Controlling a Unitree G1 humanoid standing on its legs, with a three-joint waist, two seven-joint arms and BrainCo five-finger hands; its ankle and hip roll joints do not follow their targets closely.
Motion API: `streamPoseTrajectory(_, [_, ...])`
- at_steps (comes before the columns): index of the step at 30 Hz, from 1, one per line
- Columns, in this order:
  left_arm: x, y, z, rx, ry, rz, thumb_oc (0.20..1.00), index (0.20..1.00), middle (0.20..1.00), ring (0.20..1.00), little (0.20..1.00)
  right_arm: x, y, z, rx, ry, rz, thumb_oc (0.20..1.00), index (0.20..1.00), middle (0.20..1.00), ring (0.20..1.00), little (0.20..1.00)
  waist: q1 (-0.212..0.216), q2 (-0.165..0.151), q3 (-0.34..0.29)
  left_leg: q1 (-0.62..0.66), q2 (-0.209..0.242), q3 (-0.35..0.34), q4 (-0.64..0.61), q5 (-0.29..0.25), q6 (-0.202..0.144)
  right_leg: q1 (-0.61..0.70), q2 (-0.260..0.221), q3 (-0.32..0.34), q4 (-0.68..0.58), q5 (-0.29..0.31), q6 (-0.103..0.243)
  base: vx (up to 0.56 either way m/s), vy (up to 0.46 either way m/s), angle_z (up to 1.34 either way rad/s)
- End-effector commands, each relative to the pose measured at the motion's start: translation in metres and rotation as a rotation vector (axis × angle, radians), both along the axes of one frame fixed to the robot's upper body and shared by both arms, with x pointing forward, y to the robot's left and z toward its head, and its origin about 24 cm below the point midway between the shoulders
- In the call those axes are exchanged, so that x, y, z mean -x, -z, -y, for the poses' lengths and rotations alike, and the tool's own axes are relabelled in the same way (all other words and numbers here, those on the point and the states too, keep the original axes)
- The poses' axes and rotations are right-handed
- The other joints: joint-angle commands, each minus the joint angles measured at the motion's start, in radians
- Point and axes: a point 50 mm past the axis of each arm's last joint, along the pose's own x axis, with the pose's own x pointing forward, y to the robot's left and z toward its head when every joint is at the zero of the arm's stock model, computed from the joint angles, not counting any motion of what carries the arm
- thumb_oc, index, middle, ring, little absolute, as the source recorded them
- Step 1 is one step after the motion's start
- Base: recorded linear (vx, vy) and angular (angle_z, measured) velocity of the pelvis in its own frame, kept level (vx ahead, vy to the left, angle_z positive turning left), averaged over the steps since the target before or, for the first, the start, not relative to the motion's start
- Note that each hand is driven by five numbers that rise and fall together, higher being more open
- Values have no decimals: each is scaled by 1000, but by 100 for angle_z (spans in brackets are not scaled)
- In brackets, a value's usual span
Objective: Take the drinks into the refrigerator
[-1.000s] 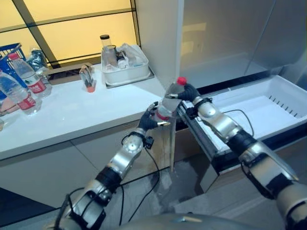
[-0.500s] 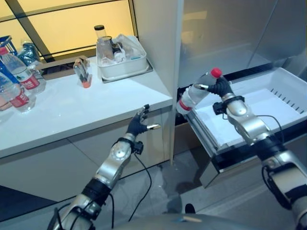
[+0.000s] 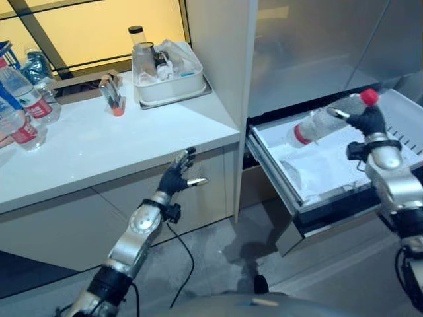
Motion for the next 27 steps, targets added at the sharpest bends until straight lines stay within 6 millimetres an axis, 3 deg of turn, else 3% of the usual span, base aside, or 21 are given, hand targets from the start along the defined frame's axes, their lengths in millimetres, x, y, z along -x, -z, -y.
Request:
streamPoseTrajectory(1, [3, -29, -4, 31, 88, 118, 1000, 1000, 1000, 1000, 1000, 1, -56, 14, 5, 36, 266, 200, 200, 200, 200, 200, -7, -73, -56, -47, -25, -24, 6, 3, 28, 114, -34, 7, 21, -164, 54, 0, 0, 0])
streamPoseTrajectory(9, [11, -26, -8, 9, 127, 91, 1000, 1000, 1000, 1000, 1000, 7, 15, 49, -28, 220, -11, 200, 200, 200, 200, 200, 3, -73, -28, -65, -33, -37, 8, 8, 31, 107, -36, -4, 25, -164, 56, 0, 0, 0])
streamPoseTrajectory(12, [13, -32, -9, 10, 141, 104, 1000, 1000, 1000, 1000, 1000, 8, 36, 55, 78, 263, -161, 200, 200, 200, 200, 200, 13, -72, -11, -83, -36, -44, 10, 15, 31, 94, -39, -10, 29, -161, 58, -21, -4, 1])
streamPoseTrajectory(13, [14, -33, -7, 11, 158, 107, 1000, 1000, 1000, 1000, 1000, 10, 53, 58, 129, 279, -258, 200, 200, 200, 200, 200, 20, -72, -3, -93, -37, -50, 11, 20, 31, 88, -41, -14, 31, -159, 58, -31, -3, 1])
streamPoseTrajectory(18, [17, -42, -2, 15, 215, 132, 1000, 1000, 1000, 1000, 1000, 2, 76, 59, 276, 276, -478, 200, 200, 200, 200, 200, 36, -69, 21, -123, -47, -65, 12, 19, 33, 68, -47, -28, 33, -161, 62, -6, 4, 9])
streamPoseTrajectory(27, [17, -50, 7, 49, 222, 182, 1000, 1000, 1000, 1000, 1000, -24, 80, 37, 704, 177, -698, 200, 200, 200, 200, 200, 78, -49, 90, -214, -70, -96, 16, 53, 40, -9, -67, -56, 63, -151, 66, -48, 23, 10])
